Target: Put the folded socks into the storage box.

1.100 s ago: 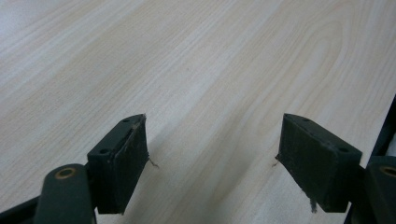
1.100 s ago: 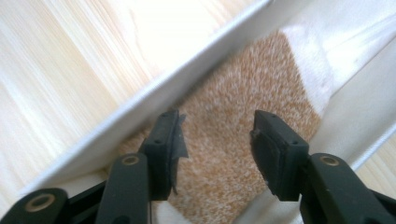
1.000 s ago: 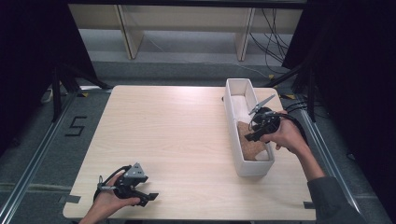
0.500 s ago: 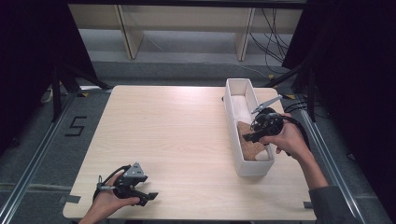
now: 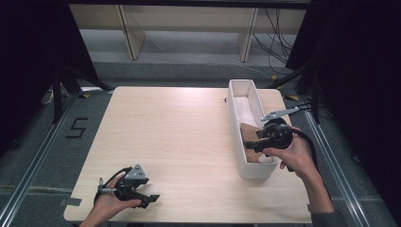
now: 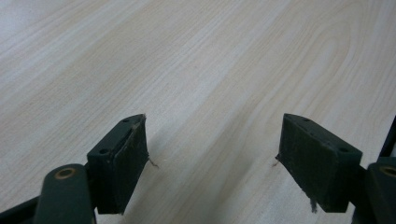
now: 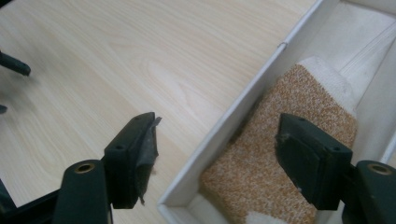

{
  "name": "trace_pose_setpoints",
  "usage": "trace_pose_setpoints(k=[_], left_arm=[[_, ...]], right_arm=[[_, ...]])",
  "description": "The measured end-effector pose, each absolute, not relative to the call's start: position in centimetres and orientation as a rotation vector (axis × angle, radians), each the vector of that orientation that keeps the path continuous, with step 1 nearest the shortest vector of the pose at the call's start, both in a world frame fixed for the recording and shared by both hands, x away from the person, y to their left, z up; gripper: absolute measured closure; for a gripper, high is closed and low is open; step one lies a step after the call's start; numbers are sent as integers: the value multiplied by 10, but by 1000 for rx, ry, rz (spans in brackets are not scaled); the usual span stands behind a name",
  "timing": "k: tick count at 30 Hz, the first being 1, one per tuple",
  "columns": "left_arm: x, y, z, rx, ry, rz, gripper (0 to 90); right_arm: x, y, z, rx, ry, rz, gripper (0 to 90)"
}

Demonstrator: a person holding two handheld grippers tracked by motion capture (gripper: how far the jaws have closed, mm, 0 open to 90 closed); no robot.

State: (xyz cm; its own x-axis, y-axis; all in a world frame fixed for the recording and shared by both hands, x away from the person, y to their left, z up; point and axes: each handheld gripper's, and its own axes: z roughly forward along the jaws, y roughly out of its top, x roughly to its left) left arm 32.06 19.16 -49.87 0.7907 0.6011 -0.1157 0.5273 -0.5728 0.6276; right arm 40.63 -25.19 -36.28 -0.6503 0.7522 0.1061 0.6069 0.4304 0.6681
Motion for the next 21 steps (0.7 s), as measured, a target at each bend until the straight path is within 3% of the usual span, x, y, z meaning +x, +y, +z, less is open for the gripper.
trace_pose_setpoints(k=[21], left_arm=[[320, 190, -498, 2303, 831, 137, 225]], right_arm=[[370, -245, -382, 1273, 2493, 1110, 276]])
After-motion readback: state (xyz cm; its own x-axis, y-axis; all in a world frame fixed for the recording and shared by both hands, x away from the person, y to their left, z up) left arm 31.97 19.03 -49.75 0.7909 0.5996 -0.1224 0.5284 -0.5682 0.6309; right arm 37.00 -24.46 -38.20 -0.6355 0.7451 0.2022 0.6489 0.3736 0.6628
